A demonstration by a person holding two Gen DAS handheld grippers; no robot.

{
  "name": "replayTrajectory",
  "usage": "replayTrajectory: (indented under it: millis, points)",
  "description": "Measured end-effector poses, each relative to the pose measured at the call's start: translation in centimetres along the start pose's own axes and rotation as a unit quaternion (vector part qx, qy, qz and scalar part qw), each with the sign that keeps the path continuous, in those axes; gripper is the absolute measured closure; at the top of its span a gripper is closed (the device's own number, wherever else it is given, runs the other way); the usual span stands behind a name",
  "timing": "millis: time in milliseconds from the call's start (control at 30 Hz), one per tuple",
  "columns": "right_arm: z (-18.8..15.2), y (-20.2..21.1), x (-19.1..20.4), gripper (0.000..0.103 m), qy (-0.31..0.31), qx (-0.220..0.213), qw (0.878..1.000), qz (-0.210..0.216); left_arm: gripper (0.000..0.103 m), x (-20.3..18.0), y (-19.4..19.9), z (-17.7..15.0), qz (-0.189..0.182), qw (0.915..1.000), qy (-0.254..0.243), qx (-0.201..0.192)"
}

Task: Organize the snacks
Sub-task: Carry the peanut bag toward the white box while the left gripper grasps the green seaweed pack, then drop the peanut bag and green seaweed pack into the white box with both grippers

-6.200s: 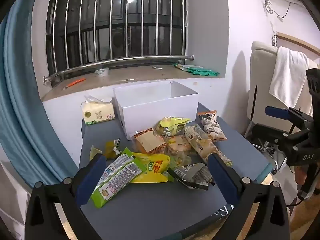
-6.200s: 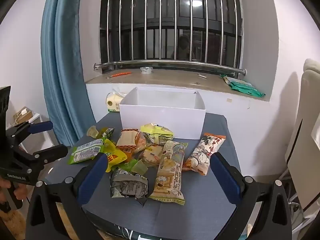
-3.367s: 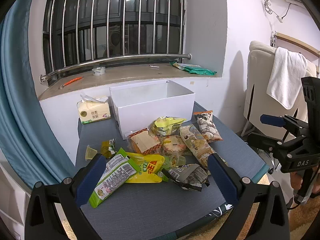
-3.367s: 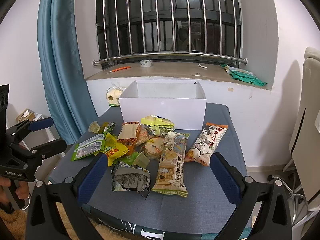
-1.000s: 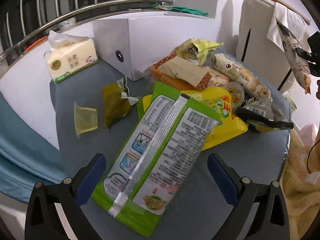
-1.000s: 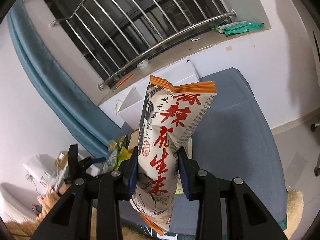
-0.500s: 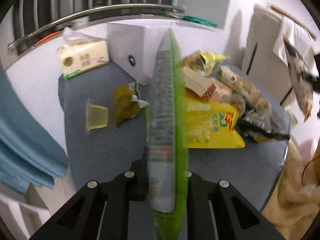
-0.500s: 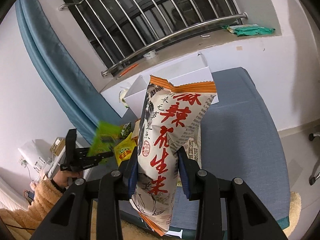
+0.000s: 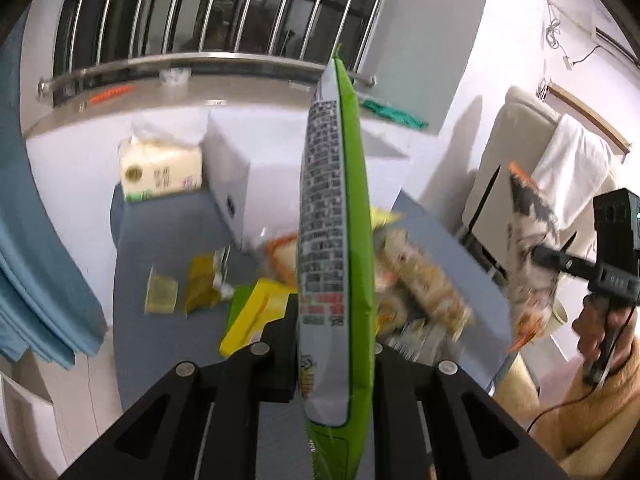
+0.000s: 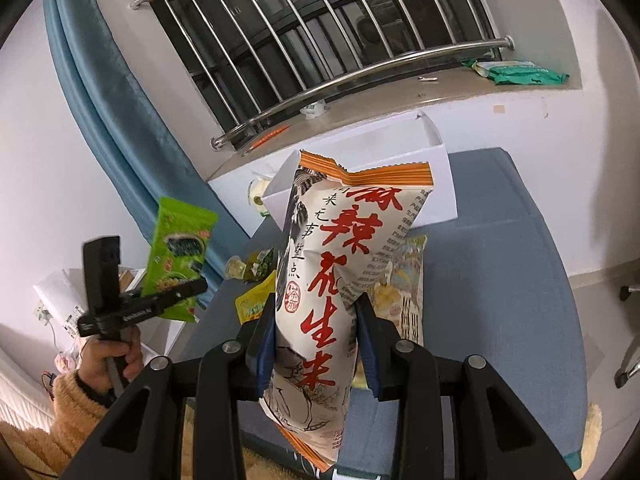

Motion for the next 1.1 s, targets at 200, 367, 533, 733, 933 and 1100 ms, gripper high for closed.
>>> replayTrajectory:
  millis: [200, 367, 533, 733, 933, 1100]
  points:
    - [4.7, -1.3, 0.5, 0.064, 0.042, -0.007, 0.999, -0.023, 0.088, -3.3, 0.7, 5.3, 0.012, 0.9987, -0.019, -0.046]
    - [10.9, -3.4, -0.4, 0.064, 0.064, -0.016, 0.997, -0.042, 0.088, -3.9, -1.6, 10.7, 0.024, 0.9981, -0.012, -0.055]
    - [17.2, -7.7, -3.1, 0.064, 0.068, 0.001, 0.995, -0.077, 0.088, -3.1, -6.0, 15.3, 0.031, 0.999, 0.015, -0.027]
    - [21.9, -12.3, -7.2, 0.064, 0.042, 0.034, 0.993, -0.105, 0.088, -2.3, -10.9, 18.8, 0.063, 0.9979, 0.016, 0.0]
    - [23.6, -15.5, -9.9, 0.041, 0.035, 0.054, 0.989, -0.135, 0.038, -1.5, -14.6, 20.0, 0.095, 0.9948, 0.017, 0.034]
    - [23.8, -14.7, -11.3, 0.0, -0.012, 0.018, 0.992, -0.123, 0.0, -0.8, -15.6, 18.6, 0.116, 0.9921, 0.023, 0.041]
Point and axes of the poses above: each gripper's, at about its wrist camera, not at the fingertips, and y roughly against the way its jaws point, x to its left, z to its top, the point moved 4 cm from there along -y, roughly the way its jaws point, and after that the axes turned 14 degrees about z, right-handed, at the moved point
